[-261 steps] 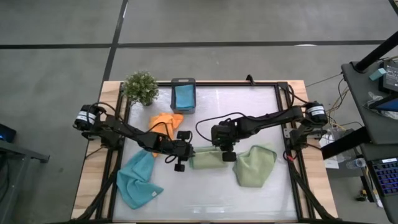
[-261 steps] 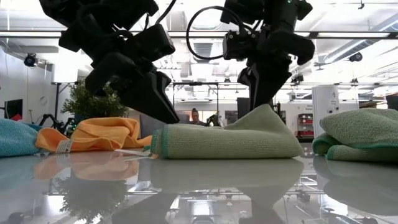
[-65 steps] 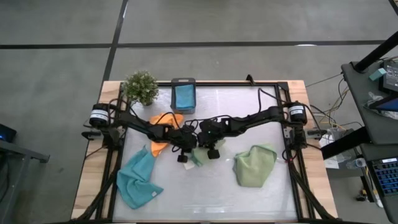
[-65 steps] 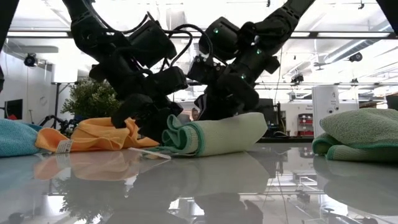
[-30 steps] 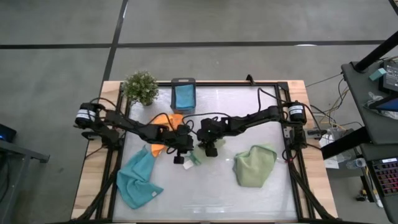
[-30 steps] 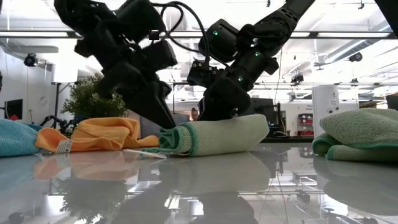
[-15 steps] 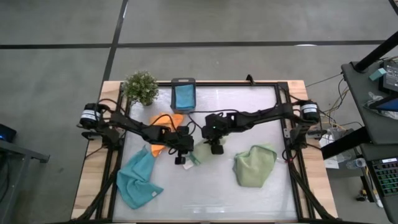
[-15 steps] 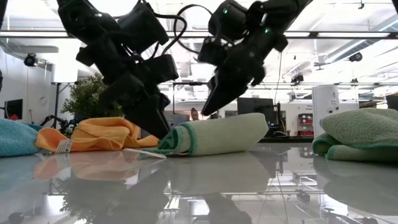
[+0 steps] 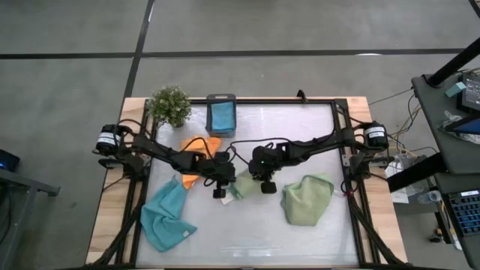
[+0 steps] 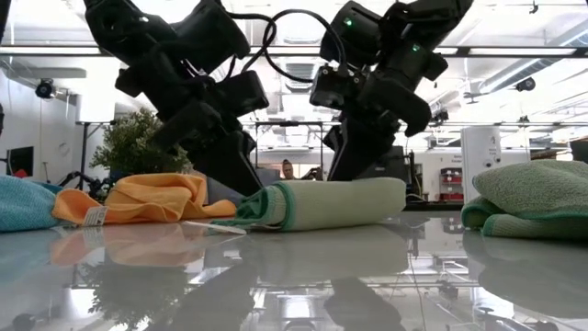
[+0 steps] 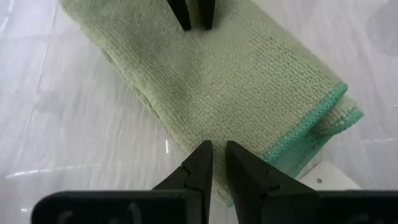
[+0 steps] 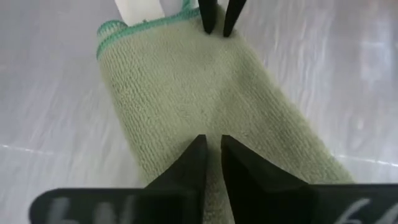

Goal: Fold microfiber towels
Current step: Fold the top green towel

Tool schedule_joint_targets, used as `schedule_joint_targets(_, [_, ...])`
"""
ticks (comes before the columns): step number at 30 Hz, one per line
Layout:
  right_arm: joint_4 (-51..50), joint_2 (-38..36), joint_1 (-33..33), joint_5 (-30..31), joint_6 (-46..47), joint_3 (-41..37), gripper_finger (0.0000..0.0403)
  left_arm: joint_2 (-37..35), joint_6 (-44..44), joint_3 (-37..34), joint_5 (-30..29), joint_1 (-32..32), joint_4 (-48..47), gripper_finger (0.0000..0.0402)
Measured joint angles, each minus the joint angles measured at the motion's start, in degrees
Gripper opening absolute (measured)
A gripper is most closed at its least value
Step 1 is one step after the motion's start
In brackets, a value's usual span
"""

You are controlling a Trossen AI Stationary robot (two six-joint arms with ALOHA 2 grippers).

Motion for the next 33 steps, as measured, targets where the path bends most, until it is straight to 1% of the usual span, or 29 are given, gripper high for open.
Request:
schedule_joint_targets(6, [0.40, -0.27, 0.36, 0.04, 0.52, -0.50, 0.0023, -0.54, -1.29, 0.11, -0.02, -0.02, -0.31, 0.0033])
schedule_joint_targets(11, [-0.01, -3.47, 0.38, 0.71, -0.13, -0.17, 0.0017, -1.80, -1.49, 0.39, -0.02, -0.04, -0.19, 0.0033])
schedule_joint_targets(16, [1.02, -7.87, 0.51, 7.64, 2.30, -1.87, 0.0010, -3.24, -5.43, 0.39, -0.10, -0.56, 0.03, 0.0033])
schedule_joint_targets(20, [10.08, -9.62, 0.77, 8.12, 5.62, -6.74, 0.0009, -3.19, -7.32, 0.17, -1.39, -2.74, 3.93, 0.0033])
schedule_joint_targets(23, [17.40, -9.20, 1.50, 8.03, 7.03, -10.98, 0.0009, -2.49, -7.28, 0.15, -3.01, -5.07, 5.89, 0.0033])
schedule_joint_targets(29, [35.89, -4.60, 1.45, 9.55, 11.16, -18.13, 0.0009, -1.26, -7.26, -0.11, -7.51, -6.62, 5.99, 0.0033])
schedule_joint_targets(31, [39.23, -2.42, 1.47, 11.09, 11.86, -18.94, 0.0009, 0.18, -7.30, 0.14, -7.76, -6.62, 6.76, 0.0033])
schedule_joint_targets(33, [39.78, -0.29, 1.51, 13.88, 12.56, -18.97, 0.0009, 1.93, -7.31, -0.09, -7.98, -6.59, 5.92, 0.0033])
